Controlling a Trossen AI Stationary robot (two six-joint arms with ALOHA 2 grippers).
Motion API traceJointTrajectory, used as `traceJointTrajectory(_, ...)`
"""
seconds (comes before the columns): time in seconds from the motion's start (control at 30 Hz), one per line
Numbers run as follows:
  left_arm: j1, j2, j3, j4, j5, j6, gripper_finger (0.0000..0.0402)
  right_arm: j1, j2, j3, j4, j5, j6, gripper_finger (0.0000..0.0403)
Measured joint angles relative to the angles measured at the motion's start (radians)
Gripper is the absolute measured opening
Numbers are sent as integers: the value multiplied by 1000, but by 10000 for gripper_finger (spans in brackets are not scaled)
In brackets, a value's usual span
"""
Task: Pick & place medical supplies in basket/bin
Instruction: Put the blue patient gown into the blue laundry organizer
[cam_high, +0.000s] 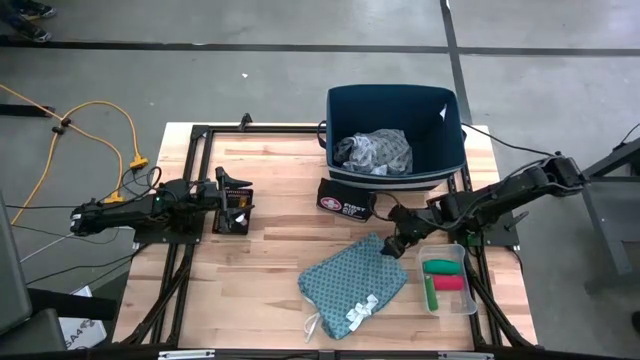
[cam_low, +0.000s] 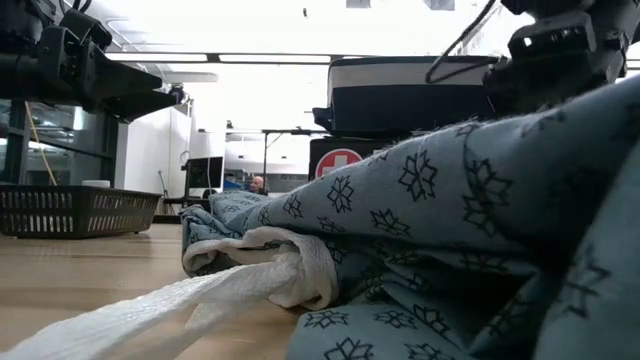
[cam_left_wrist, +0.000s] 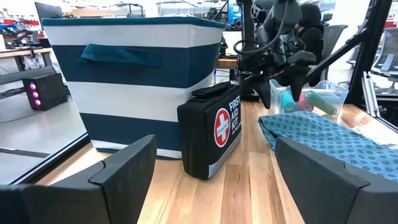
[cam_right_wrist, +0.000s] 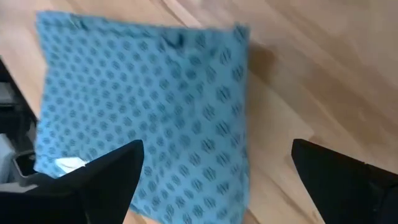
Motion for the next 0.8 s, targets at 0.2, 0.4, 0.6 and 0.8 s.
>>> traceJointTrajectory(0.2, 0, 0, 0, 0, 0, 0, 321, 0, 53, 0, -17, -87, 7, 398)
traceJointTrajectory(0.4, 0, 0, 0, 0, 0, 0, 321, -27, 85, -20, 22, -149, 7, 398)
traceJointTrajectory(0.6, 0, 0, 0, 0, 0, 0, 321, -52, 84, -91, 174, -225, 31, 398)
traceJointTrajectory(0.8, 0, 0, 0, 0, 0, 0, 321, -61, 84, -142, 232, -257, 60, 398)
